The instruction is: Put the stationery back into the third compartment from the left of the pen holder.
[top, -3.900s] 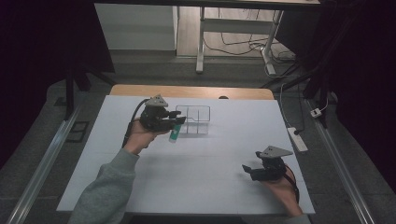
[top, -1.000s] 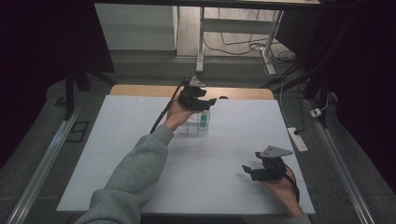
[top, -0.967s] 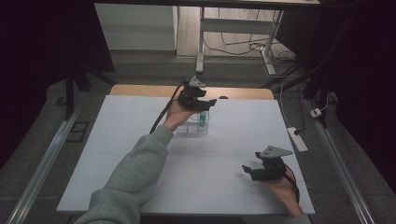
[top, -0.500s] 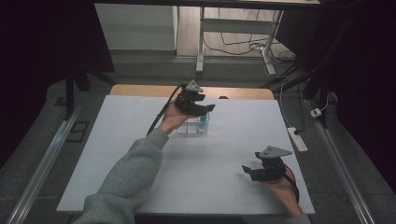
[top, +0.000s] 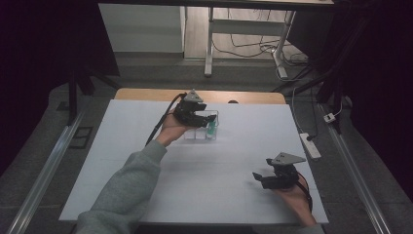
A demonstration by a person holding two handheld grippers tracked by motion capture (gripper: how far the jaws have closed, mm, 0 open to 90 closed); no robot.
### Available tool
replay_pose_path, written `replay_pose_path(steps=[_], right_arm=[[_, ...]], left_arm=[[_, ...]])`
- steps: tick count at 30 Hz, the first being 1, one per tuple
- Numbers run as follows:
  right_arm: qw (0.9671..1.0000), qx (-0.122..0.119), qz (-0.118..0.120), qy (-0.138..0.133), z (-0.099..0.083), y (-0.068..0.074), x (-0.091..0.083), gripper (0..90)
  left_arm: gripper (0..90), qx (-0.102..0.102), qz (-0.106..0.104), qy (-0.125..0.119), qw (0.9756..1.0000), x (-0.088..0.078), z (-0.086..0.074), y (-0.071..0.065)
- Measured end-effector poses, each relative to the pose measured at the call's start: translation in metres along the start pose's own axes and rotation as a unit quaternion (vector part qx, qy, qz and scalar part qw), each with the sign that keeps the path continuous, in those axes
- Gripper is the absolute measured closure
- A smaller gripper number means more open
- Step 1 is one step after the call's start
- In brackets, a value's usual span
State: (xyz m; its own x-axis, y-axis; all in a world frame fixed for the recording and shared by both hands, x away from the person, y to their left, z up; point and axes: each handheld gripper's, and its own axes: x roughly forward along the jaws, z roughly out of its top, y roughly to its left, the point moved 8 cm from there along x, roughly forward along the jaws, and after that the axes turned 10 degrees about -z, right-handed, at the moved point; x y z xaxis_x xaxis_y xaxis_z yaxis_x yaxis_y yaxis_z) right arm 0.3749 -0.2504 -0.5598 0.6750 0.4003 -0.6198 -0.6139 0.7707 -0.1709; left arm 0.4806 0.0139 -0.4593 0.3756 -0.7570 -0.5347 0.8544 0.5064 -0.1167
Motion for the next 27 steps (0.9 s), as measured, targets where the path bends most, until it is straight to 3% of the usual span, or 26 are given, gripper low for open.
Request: replay_pose_path(steps=[16,27], right_arm=[[1.0000,-0.002,-0.001,0.002,0.000,0.001,0.000,20.1],[1.0000,-0.004,-0.001,0.003,0.000,0.001,0.000,20.2]], left_arm=[[38.2,-0.005,0.007,0.009,0.9999,-0.036,-0.038,-0.006],[38.0,-0.024,0.018,0.021,0.9993,-0.067,-0.081,-0.010]])
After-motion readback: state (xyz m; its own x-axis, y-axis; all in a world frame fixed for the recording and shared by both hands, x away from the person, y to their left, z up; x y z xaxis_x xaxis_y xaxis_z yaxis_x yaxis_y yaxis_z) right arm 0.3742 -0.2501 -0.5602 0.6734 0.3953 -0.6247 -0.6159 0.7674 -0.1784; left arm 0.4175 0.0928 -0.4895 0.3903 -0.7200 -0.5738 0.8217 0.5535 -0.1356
